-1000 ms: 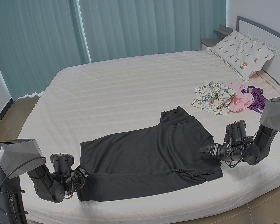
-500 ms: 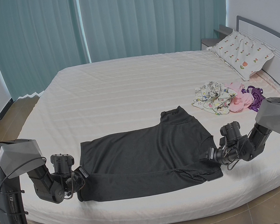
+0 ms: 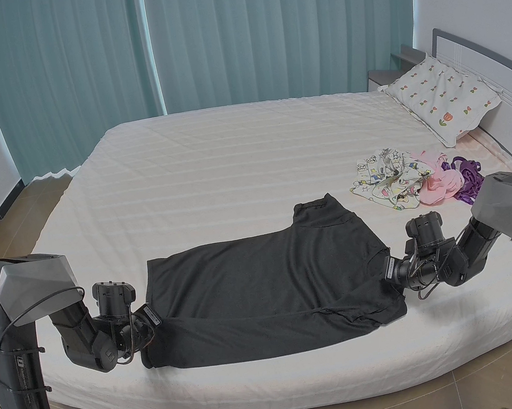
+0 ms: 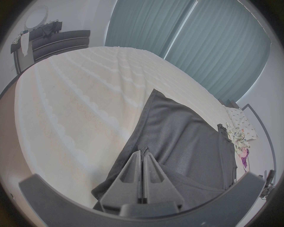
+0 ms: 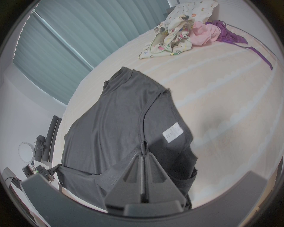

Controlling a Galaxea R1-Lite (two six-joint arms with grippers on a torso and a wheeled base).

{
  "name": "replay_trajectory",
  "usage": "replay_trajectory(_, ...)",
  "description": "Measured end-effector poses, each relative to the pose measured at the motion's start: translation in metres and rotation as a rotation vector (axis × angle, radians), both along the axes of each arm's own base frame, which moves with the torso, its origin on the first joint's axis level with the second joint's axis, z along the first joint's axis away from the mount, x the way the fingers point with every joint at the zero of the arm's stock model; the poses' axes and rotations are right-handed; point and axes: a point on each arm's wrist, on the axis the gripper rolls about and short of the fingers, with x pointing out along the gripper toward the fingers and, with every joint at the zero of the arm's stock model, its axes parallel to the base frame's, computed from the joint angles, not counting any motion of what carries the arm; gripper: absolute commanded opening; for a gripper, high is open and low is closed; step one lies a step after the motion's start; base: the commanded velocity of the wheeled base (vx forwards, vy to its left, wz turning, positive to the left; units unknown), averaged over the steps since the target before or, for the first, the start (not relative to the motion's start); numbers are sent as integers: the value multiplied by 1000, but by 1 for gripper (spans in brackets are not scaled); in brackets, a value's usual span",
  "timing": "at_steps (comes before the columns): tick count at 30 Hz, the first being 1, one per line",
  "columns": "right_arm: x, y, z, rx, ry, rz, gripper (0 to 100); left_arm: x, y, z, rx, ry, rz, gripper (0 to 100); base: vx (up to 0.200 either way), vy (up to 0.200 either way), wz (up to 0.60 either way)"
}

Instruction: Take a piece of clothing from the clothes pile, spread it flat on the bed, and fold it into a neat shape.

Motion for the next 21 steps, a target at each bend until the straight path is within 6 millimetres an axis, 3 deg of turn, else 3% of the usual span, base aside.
replay_trajectory(6,4,-7,10,-11,-33,-38,0,0,2,-1,15,2,21,0,0,0,0)
replay_trajectory(19,9,-10,6,22,-24,-98,0,3,4,-6,13,8,25,0,0,0,0)
replay_trajectory(20,10,-9,4,25,-21,-98,100,3,3,-7,12,12,24,0,0,0,0)
replay_trajectory(21,10,-9,3,26,-19,-98,100,4,3,-7,10,12,23,0,0,0,0)
